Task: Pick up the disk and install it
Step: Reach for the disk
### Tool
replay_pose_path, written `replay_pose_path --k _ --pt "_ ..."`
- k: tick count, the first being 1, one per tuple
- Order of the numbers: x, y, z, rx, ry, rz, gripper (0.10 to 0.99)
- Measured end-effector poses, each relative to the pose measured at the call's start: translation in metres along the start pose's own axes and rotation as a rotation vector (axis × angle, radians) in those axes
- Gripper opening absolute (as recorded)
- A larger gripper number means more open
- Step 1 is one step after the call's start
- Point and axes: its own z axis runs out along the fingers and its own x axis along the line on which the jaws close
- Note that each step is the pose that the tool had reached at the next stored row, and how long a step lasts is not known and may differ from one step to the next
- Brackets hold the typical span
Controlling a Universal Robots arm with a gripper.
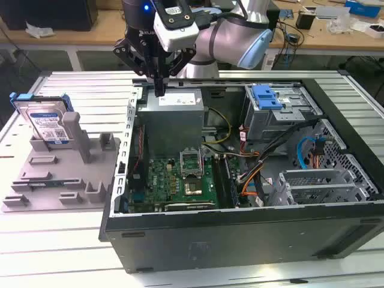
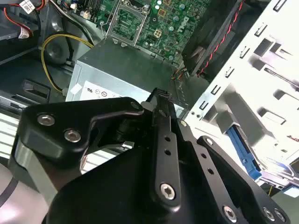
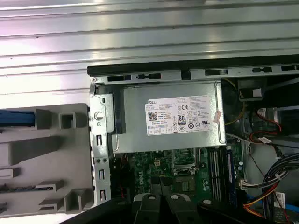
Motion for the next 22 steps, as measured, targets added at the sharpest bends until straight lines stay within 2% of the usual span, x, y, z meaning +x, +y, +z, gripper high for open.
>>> replay_pose_path --k 14,15,16,22 --pt "0.0003 0.0 0.0 0.0 -0.0001 0.0 0.106" --pt "0.0071 -0.0003 -0.0002 0.0 0.0 0.0 0.106" --pt "0.02 0.0006 -0.0003 0.0 -0.0001 0.001 0.106" --pt "0.0435 0.0078 0.0001 0.0 0.0003 0.002 0.106"
